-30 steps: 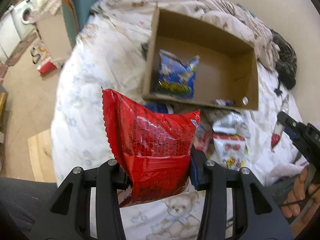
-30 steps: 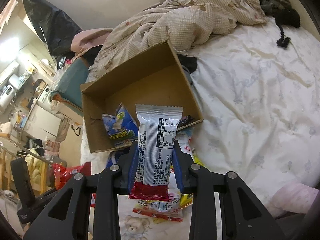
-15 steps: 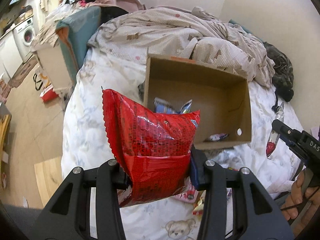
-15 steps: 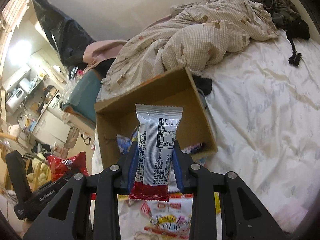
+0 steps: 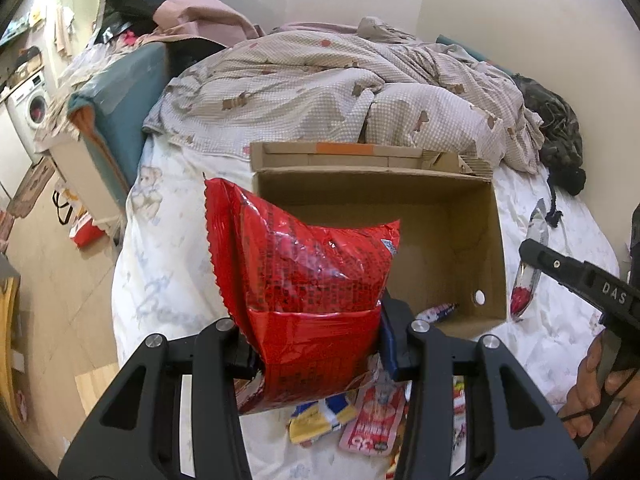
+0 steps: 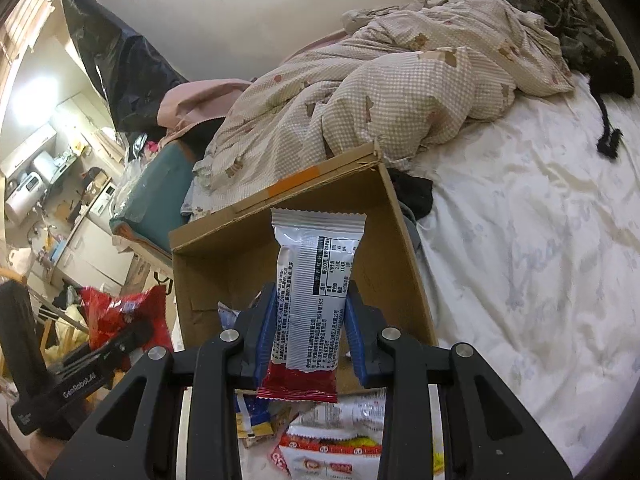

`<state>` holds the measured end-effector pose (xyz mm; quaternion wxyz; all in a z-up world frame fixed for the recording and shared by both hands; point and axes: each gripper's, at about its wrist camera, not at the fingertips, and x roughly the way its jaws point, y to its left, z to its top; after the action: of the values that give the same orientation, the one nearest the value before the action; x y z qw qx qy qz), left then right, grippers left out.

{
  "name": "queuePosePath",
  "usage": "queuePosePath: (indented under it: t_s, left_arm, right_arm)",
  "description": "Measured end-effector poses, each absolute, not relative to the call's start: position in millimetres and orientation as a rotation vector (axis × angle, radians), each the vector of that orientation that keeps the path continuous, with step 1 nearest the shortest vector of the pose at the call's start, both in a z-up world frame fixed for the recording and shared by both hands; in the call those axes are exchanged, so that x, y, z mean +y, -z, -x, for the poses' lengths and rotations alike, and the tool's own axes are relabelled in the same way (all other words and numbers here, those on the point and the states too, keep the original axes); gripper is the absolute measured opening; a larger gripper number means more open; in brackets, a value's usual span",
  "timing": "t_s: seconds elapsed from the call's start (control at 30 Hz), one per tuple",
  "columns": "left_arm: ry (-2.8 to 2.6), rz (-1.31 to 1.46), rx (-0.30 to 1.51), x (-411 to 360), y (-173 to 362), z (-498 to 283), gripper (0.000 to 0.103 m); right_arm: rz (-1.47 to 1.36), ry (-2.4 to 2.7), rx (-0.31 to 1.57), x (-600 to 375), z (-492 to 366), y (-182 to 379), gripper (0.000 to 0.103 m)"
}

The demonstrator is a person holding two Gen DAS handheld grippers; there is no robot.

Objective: Organize snacks
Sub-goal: 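Lower the red bag into the box with the left gripper while the right gripper drops the snack bar in, then withdraw both grippers from the box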

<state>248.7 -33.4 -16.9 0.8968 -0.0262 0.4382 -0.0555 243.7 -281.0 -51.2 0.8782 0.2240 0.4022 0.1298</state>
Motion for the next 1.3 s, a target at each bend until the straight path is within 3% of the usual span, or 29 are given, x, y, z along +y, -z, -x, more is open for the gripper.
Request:
queuePosePath:
  t_s: [0.43,0.8,0.83,0.87,0.9,0.97,1.3]
  left_arm:
    - [0.193,0.095,0.977,-48.5,56.5,-274.2,0.040]
    - [0.291,0.105,0.970,-83.6,68.0,-298.4,0.042]
    - [0.302,0.105,0.976,-85.9,70.0,-298.5,0.044]
    - [0.304,0.096,0.984,-87.7,72.1,-298.1,0.052]
    - [0.285,0.070,0.994,-89.8,74.5,-297.4,0.067]
    - [0.250,0.045,0.982,-91.6,74.0,-294.2,0.086]
    - [0.224,0.046,0.952,-81.1,64.5,-282.9,0.087]
  right_arm:
    - [-0.488,-0.258,0.929,-275.3,-262.5,75.6,0.034]
    - [-0.464,-0.200,0.887,-282.5,-264.8,75.1,0.036]
    - [-0.474,-0.197,0.884,-284.9,-264.9,74.8,0.037]
    - [-0.486,-0.194,0.886,-288.1,-265.1,75.1,0.041]
    - [-0.492,-0.191,0.889,-290.1,-265.1,75.5,0.043]
    - [-0.505,-0.183,0.888,-293.9,-264.0,76.5,0.048]
    - [-0.505,-0.209,0.895,-289.1,-261.4,73.0,0.050]
